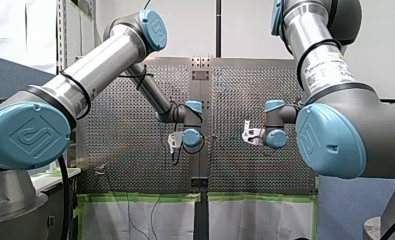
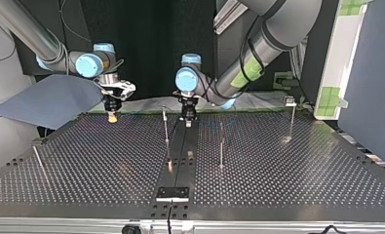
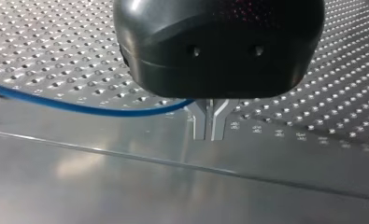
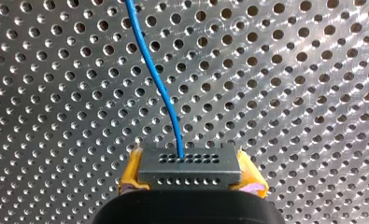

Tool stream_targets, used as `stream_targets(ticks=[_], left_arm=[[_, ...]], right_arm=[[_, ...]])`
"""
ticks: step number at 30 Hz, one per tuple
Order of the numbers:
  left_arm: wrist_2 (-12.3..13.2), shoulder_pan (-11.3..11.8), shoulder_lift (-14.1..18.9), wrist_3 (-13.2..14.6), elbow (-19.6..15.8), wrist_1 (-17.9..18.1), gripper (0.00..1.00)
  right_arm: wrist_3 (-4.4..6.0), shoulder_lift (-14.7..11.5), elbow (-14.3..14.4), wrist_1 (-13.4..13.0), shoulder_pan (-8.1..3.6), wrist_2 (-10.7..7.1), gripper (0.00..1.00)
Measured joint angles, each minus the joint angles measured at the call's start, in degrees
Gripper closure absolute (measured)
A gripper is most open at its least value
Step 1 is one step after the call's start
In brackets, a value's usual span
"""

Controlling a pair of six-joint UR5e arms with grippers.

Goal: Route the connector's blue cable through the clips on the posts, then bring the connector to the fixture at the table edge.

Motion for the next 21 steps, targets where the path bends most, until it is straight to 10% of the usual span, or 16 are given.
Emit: stream_targets(ticks=[21], left_arm=[[1.5, 1.1, 0.0, 1.0, 3.4, -2.8, 0.91]], right_arm=[[0.05, 2.4, -3.7, 1.8, -0.80, -0.12, 1.00]])
